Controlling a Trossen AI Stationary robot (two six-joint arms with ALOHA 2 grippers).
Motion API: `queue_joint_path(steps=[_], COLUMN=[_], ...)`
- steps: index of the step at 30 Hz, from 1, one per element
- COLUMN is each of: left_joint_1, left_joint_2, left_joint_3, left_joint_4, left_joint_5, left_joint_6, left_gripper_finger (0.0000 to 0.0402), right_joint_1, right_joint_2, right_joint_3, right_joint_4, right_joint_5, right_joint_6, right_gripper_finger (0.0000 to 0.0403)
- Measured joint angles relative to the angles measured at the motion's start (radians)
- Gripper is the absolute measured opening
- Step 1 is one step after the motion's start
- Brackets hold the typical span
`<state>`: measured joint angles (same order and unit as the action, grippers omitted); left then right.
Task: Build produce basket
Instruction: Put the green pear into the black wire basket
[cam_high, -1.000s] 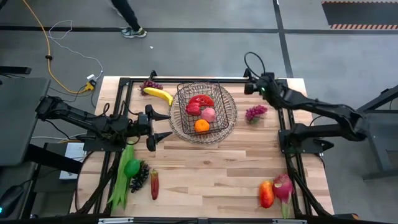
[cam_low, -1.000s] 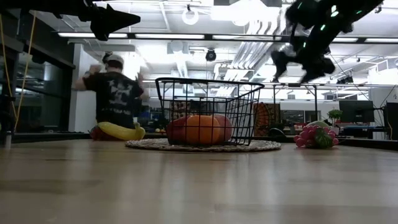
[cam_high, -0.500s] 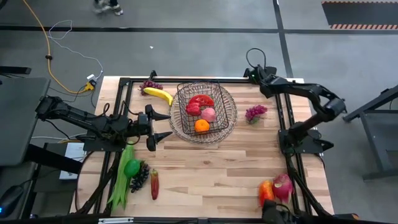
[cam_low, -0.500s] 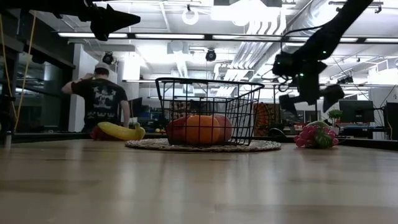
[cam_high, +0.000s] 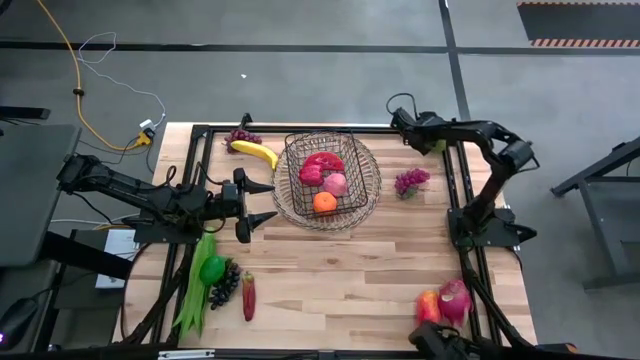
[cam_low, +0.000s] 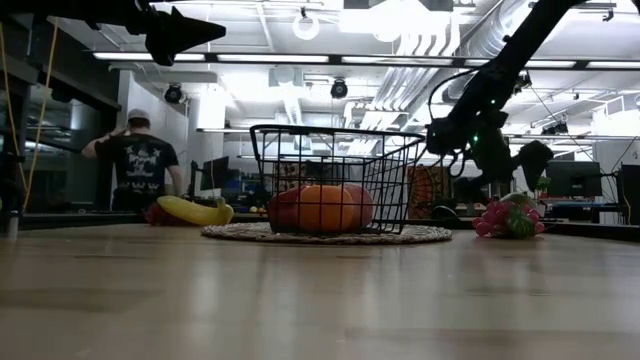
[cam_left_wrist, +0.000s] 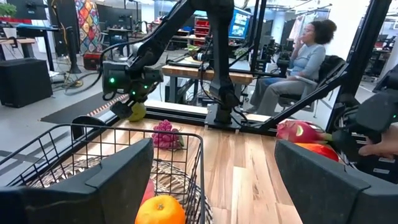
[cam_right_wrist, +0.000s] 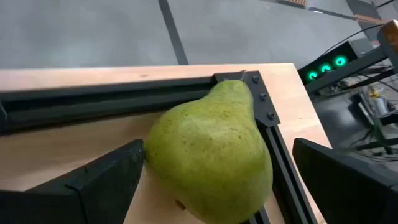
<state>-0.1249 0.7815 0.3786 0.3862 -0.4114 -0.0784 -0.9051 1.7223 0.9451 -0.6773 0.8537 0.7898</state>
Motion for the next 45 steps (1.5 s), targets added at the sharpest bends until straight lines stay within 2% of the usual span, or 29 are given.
queue_joint_path(steps=[15,18,27,36,40,45], left_joint_1=[0.000,0.000,0.000,0.000,0.000,0.000], left_joint_2=[0.000,0.000,0.000,0.000,0.000,0.000], left_joint_3=[0.000,0.000,0.000,0.000,0.000,0.000], left_joint_4=[0.000,0.000,0.000,0.000,0.000,0.000], left_joint_5=[0.000,0.000,0.000,0.000,0.000,0.000], left_joint_6=[-0.022,-0.024,-0.024,-0.027,-0.027,-0.027], left_gripper_finger=[0.0323,0.0323,0.0323,0.0323,0.0323,0.0323], right_joint_1=[-0.038,-0.038,-0.042,-0.022,0.037,0.144], right_joint_2=[0.017,0.017,0.017,0.016,-0.034,-0.191], right_joint_3=[0.065,0.063,0.063,0.063,0.069,0.071], right_joint_4=[-0.084,-0.091,-0.084,-0.097,-0.176,-0.235], right_joint_5=[-0.138,-0.140,-0.152,-0.155,-0.056,0.039], right_joint_6=[-0.032,-0.021,-0.004,-0.101,-0.129,-0.175], right_gripper_finger=[0.0396,0.0380,0.0301,0.0288,0.0287,0.0287])
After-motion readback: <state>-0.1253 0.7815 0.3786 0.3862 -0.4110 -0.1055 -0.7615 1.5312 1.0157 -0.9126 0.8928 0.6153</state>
